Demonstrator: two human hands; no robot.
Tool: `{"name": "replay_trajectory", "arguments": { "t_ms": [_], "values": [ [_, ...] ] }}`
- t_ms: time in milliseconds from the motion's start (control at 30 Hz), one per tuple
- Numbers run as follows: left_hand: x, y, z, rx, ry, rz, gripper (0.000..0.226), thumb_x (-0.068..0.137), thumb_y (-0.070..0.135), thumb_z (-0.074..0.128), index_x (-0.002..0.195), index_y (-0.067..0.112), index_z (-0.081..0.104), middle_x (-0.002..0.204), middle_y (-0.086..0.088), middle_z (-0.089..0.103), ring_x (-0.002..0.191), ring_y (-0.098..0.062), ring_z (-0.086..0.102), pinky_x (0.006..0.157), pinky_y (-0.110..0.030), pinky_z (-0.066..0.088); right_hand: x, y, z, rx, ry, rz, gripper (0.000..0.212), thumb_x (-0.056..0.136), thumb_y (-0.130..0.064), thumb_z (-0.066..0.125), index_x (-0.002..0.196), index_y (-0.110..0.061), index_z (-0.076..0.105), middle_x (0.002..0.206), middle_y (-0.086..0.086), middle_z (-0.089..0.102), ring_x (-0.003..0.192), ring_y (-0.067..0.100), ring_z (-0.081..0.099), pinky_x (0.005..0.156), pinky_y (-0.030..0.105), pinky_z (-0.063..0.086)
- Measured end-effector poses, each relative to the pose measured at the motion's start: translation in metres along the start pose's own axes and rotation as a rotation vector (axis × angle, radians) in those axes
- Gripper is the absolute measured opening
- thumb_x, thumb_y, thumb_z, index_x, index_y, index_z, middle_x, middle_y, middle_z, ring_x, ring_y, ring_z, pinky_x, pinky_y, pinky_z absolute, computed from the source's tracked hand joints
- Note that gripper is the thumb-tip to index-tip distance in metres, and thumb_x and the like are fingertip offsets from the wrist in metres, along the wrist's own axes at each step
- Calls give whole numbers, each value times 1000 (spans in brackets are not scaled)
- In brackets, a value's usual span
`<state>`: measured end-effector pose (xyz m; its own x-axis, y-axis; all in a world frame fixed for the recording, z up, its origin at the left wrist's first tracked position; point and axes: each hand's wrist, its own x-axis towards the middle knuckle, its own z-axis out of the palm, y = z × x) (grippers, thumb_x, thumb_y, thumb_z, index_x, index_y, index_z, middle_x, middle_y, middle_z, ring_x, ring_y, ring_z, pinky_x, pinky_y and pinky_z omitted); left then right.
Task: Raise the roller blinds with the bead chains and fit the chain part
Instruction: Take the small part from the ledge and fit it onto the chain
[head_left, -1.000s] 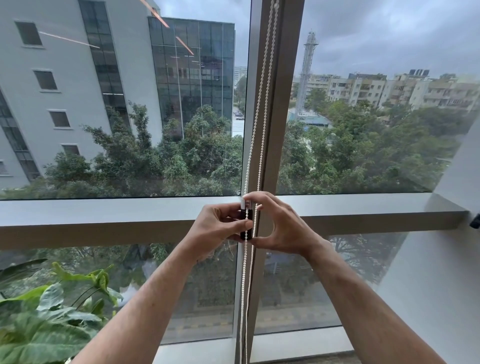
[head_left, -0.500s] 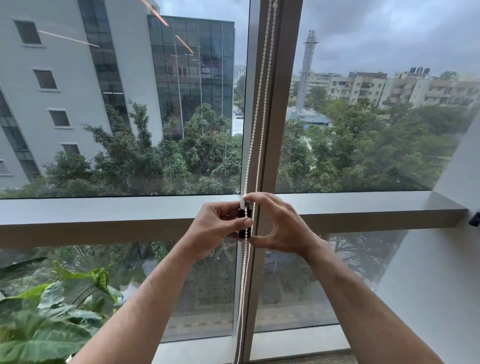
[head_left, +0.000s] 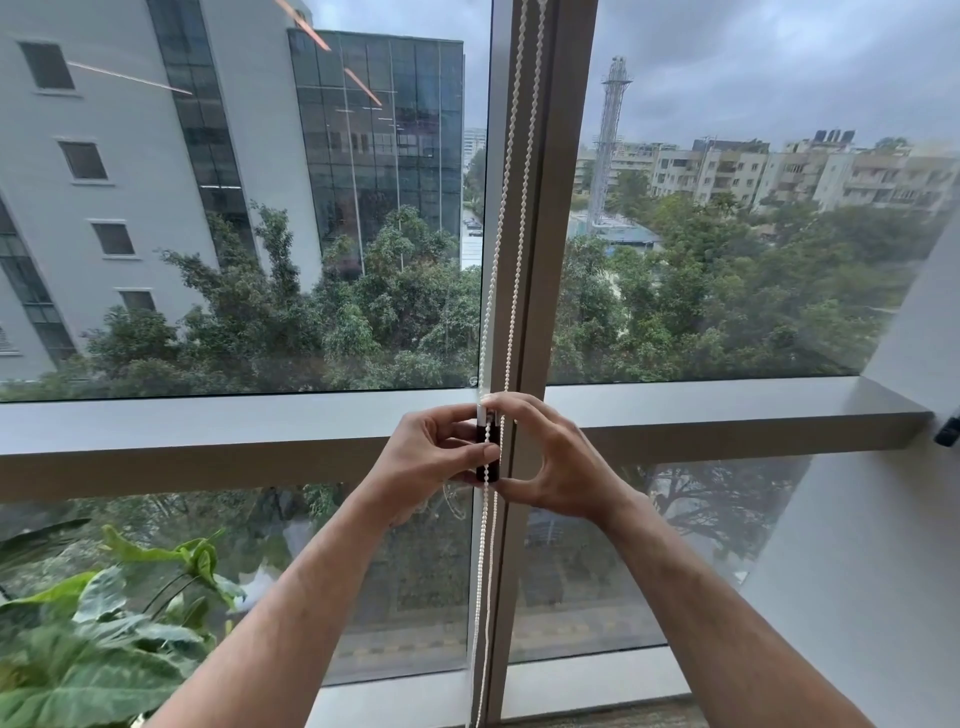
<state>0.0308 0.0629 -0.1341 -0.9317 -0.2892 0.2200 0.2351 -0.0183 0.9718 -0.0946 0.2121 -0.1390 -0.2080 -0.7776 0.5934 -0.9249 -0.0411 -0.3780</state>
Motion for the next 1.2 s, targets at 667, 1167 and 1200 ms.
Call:
{"name": "replay_trajectory", "arguments": {
  "t_ms": [667,1167,1200],
  "values": [
    [-3,-11,2,56,31,12,42,80,-4,73,118,11,66,99,-20,74,84,-33,72,74,-46,62,-8,9,14,-27,33,9,78,70,-19,85,140,-16,51,138,3,59,129,17,52,107,41,46],
    [-10,-32,2,111,18,26,56,79,8,78,126,22,50,100,-21,75,93,-38,73,80,-52,59,-33,3,46,764,180,497,58,82,-44,78,134,-29,57,121,9,66,108,30,70,80,59,61],
    [-10,-34,2,115,16,27,55,81,5,76,125,22,49,100,-20,75,93,-37,73,79,-48,60,-34,3,48,748,176,495,53,82,-42,79,130,-26,61,117,8,70,107,30,71,80,58,61]
  ]
}}
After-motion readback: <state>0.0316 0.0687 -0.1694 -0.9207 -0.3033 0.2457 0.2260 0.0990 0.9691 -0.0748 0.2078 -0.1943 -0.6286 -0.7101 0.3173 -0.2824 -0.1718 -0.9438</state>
